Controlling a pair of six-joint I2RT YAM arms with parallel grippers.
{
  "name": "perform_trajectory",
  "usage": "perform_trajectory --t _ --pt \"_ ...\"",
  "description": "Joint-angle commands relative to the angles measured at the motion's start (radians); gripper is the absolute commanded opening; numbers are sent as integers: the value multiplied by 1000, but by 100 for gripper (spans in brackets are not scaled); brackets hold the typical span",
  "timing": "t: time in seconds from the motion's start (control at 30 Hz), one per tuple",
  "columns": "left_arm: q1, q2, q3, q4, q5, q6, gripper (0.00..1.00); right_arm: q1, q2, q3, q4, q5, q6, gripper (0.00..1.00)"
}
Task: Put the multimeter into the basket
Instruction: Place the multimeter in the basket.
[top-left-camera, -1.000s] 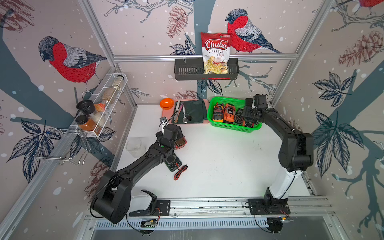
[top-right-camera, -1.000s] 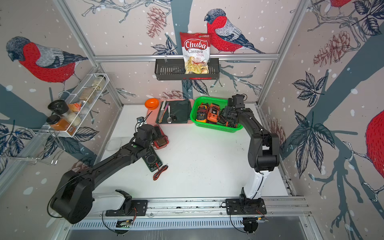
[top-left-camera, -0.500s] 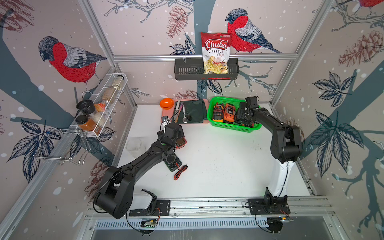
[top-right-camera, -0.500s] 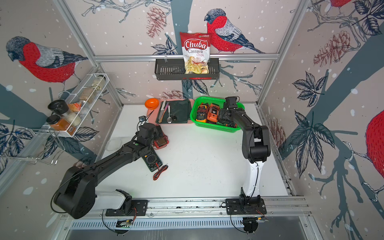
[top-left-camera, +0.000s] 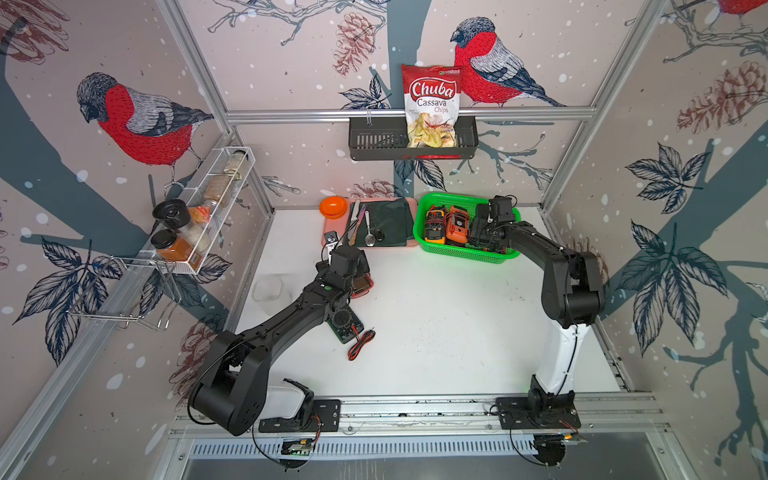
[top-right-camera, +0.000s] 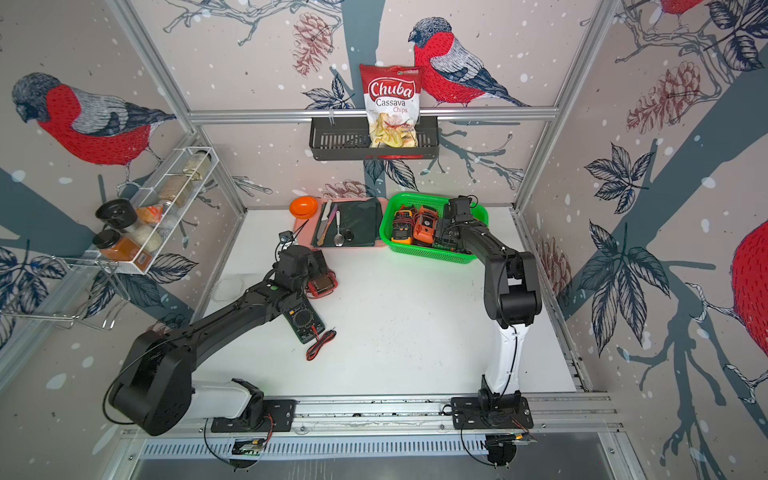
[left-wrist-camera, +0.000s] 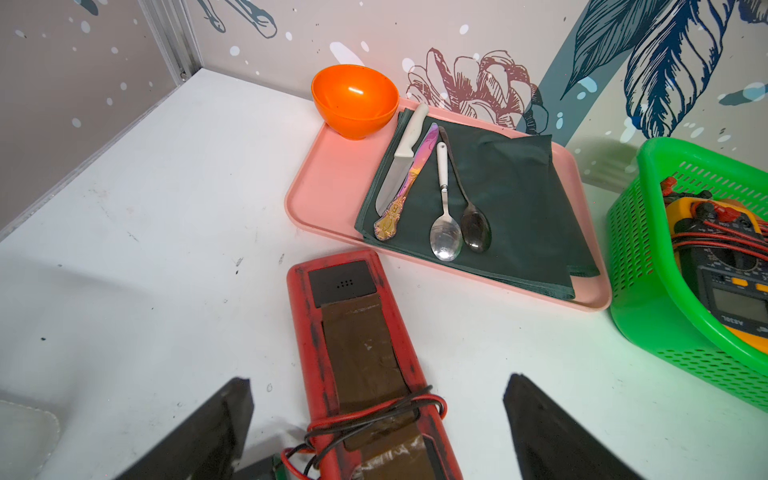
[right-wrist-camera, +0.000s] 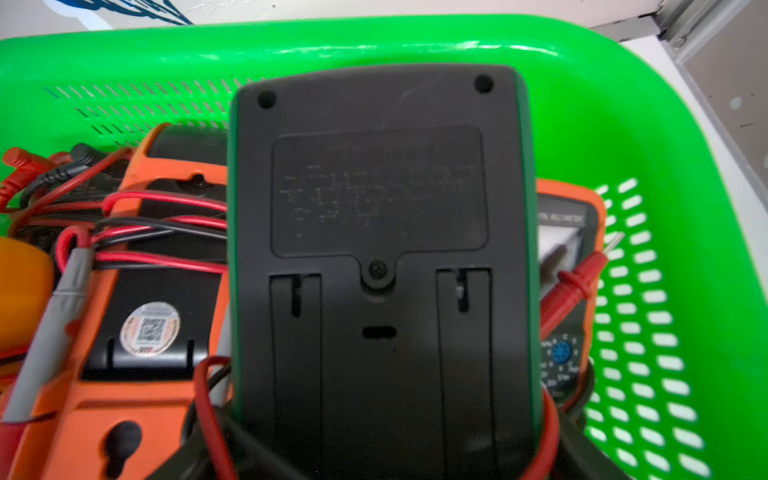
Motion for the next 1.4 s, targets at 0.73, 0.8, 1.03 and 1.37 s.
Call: perform_trajectory --t 0.73,0.8,1.03,1.37 --pt "2 -11 -4 13 5 -12 98 -15 -127 -71 -38 -52 25 100" --pt "1 -14 -4 10 1 -13 98 -15 -124 -77 -33 -67 27 96" --pt "1 -6 1 3 -13 -4 98 -15 -136 -121 -4 -97 34 92" --pt "10 -6 19 -141 -54 -48 97 -15 -219 -139 -22 -66 10 100"
